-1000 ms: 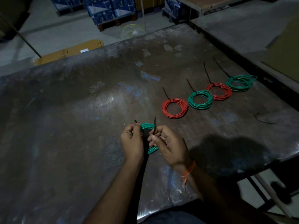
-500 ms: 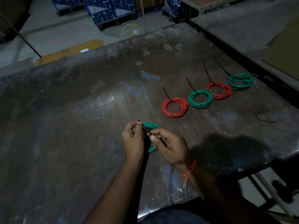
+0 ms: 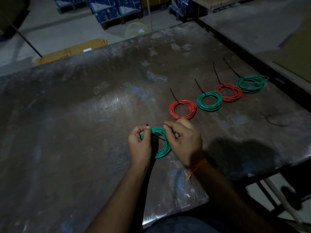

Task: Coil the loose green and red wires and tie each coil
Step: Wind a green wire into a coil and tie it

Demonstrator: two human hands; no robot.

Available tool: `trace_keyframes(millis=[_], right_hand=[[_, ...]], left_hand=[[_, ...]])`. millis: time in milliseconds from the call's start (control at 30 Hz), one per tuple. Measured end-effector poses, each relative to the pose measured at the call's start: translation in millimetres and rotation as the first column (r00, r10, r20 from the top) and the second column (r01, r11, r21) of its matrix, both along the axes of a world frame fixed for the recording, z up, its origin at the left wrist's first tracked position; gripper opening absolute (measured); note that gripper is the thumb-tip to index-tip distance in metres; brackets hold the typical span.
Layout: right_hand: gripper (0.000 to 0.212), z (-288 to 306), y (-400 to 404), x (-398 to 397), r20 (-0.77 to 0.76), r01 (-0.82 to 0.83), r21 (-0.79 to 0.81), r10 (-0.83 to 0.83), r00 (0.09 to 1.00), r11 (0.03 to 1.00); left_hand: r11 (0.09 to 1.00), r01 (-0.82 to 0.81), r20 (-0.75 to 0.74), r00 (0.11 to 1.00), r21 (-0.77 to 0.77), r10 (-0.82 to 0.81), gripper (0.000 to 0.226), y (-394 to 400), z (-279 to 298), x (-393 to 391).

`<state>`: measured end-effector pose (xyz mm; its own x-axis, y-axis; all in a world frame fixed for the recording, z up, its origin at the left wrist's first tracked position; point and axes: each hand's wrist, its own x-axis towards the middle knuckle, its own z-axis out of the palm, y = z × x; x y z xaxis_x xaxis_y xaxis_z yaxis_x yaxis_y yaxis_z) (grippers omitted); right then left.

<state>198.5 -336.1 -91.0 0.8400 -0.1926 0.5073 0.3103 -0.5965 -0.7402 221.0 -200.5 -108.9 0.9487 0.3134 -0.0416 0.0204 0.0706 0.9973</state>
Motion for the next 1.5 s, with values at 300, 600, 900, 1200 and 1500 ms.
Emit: trace_keyframes(millis=[300,600,900,1200,1500], right_hand=[[0.014,8.6,8.2,0.0,0.092,-0.018,-0.249,0.043,0.995,0.968],[0.015,7.2,17.5,1.0,0.082,-0.038,-0.336,0.069,0.994,0.941],[0.016,9.1,14.6,2.3,0.059,-0.048,-0.367,0.075,0.995,0.929],[0.012,17.5,16.0,2.2,0.058,-0.077,-0.462,0.117,0.991,0.883],[0.017,30.6,9.6,25.2,-0.201,-0.359,0.005,0.353,0.914,0.933]], left_hand=[[0.995,0.026,-0.045,0.999,-0.092,-0.030,0.015,2.1,0.3,-4.0],[0.992,0.025,-0.051,0.998,-0.127,-0.032,0.012,-0.5,2.8,-4.8],[0.994,0.026,-0.060,0.998,-0.109,-0.033,0.012,-1.0,3.8,-4.6],[0.995,0.023,-0.028,0.999,-0.100,-0.026,0.015,-2.7,6.3,-5.7],[0.989,0.075,-0.007,0.997,-0.125,-0.077,0.017,2.6,-3.1,-5.4]])
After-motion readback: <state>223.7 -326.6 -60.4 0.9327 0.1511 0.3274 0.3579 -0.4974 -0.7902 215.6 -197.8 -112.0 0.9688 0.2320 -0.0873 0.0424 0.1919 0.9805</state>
